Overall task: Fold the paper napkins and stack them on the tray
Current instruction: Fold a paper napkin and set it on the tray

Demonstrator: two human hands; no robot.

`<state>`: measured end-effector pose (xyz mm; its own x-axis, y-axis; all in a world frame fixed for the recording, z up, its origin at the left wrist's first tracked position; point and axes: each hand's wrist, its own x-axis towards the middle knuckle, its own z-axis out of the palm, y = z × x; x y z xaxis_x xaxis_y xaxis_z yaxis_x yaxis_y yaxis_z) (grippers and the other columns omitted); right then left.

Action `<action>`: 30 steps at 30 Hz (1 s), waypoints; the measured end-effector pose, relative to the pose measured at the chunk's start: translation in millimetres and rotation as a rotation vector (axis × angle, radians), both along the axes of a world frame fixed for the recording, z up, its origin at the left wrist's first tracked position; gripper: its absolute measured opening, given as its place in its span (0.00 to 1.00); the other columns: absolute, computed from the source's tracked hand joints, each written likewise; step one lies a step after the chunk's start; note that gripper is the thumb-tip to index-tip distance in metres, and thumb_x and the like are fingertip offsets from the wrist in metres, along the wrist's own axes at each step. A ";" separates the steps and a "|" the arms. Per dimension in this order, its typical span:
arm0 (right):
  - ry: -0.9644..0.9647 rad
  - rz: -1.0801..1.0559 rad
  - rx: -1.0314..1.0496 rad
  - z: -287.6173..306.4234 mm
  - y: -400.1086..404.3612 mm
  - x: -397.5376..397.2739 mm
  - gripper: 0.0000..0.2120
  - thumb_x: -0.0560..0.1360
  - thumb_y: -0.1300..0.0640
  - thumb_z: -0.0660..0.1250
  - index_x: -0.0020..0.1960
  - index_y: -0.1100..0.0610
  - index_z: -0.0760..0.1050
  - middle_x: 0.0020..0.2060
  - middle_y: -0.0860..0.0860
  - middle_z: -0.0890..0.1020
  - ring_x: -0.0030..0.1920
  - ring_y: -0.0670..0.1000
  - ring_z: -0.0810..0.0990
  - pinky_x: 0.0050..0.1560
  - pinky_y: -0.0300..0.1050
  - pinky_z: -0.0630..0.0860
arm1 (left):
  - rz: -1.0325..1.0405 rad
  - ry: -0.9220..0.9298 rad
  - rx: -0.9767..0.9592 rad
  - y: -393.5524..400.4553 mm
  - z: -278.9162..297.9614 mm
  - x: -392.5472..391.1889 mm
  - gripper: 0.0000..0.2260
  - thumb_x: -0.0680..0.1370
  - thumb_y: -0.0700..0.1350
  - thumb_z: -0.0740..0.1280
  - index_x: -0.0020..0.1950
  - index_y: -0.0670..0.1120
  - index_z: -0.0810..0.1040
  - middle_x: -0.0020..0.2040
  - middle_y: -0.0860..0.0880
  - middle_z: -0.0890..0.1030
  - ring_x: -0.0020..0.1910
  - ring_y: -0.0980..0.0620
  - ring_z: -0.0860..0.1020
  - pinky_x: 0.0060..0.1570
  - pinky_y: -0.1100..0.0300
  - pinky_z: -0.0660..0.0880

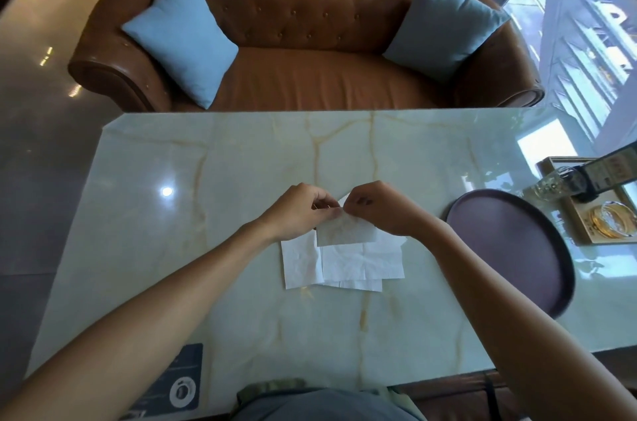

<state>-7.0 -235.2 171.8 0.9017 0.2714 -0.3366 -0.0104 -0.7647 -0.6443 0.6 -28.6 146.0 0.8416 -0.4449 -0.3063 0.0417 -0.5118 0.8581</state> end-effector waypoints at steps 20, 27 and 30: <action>0.359 -0.443 0.474 -21.9 -104.2 -58.0 0.18 0.77 0.48 0.72 0.65 0.52 0.80 0.59 0.47 0.86 0.61 0.45 0.82 0.62 0.47 0.77 | -0.285 -0.004 0.003 -66.2 -5.9 11.7 0.04 0.79 0.50 0.72 0.48 0.52 0.85 0.44 0.55 0.86 0.42 0.62 0.81 0.43 0.69 0.74; 0.373 -0.556 0.649 -55.4 -148.0 -69.9 0.09 0.78 0.60 0.72 0.56 0.61 0.84 0.47 0.55 0.87 0.46 0.53 0.85 0.63 0.58 0.77 | -0.235 0.074 -0.026 -139.0 -13.5 21.1 0.05 0.80 0.46 0.71 0.52 0.46 0.85 0.48 0.45 0.86 0.43 0.56 0.81 0.48 0.60 0.78; 0.359 -0.660 0.690 -66.6 -178.4 -71.6 0.11 0.77 0.60 0.73 0.57 0.65 0.83 0.49 0.63 0.86 0.47 0.56 0.83 0.63 0.61 0.77 | -0.096 0.216 -0.122 -175.0 -31.2 21.6 0.12 0.77 0.45 0.74 0.59 0.46 0.81 0.51 0.41 0.86 0.46 0.52 0.83 0.50 0.53 0.81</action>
<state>-78.5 -413.6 105.2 0.8180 -0.0061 -0.5751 -0.5751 0.0008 -0.8181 22.2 -203.7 114.8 0.7149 -0.5639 -0.4135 0.1872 -0.4154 0.8902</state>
